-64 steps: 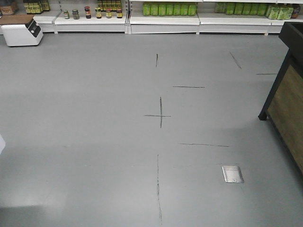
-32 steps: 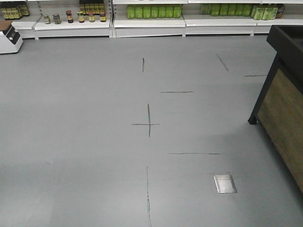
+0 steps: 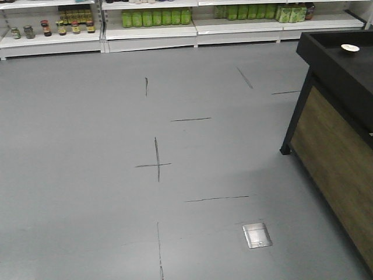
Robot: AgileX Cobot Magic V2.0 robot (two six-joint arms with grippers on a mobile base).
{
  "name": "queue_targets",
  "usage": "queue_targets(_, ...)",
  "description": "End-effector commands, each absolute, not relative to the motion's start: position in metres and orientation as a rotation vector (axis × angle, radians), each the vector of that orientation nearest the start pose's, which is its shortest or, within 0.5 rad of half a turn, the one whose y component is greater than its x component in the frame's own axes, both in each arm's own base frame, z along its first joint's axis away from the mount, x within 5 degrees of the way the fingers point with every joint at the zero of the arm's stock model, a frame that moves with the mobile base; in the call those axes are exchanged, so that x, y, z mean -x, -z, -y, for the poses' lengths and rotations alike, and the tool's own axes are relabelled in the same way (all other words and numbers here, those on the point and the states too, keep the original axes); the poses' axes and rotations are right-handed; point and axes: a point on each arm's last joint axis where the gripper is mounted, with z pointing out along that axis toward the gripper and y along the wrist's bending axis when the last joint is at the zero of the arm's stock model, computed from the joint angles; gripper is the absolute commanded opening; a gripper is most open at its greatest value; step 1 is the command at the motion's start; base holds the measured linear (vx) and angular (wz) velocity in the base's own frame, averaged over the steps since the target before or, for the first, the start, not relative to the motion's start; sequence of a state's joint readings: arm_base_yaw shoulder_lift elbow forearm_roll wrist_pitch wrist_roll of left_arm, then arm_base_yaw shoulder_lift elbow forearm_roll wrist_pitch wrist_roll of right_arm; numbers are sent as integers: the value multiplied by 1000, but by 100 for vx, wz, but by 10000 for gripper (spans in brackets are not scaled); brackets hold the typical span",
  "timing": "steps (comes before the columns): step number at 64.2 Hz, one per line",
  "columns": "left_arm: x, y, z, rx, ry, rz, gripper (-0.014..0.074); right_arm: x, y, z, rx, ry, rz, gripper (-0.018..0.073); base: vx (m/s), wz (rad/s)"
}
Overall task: Pick three apples into basket with both arms
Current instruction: 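Drive the base forward across the floor toward the fruit table, then turn the base and approach the light-blue basket on the table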
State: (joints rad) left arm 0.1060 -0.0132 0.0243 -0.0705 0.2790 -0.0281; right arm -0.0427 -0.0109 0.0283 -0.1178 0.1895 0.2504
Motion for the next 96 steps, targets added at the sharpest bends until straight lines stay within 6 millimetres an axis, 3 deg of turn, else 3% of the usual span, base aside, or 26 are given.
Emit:
queue_targets(1, -55, -180, -4, 177, 18, -1701, -6, -56, -189, 4, -145, -42, -1613, -1, 17, -30)
queue_targets(96, -55, -180, -4, 177, 18, -1701, -6, -56, -189, 4, -145, -42, -1613, -1, 11, -46)
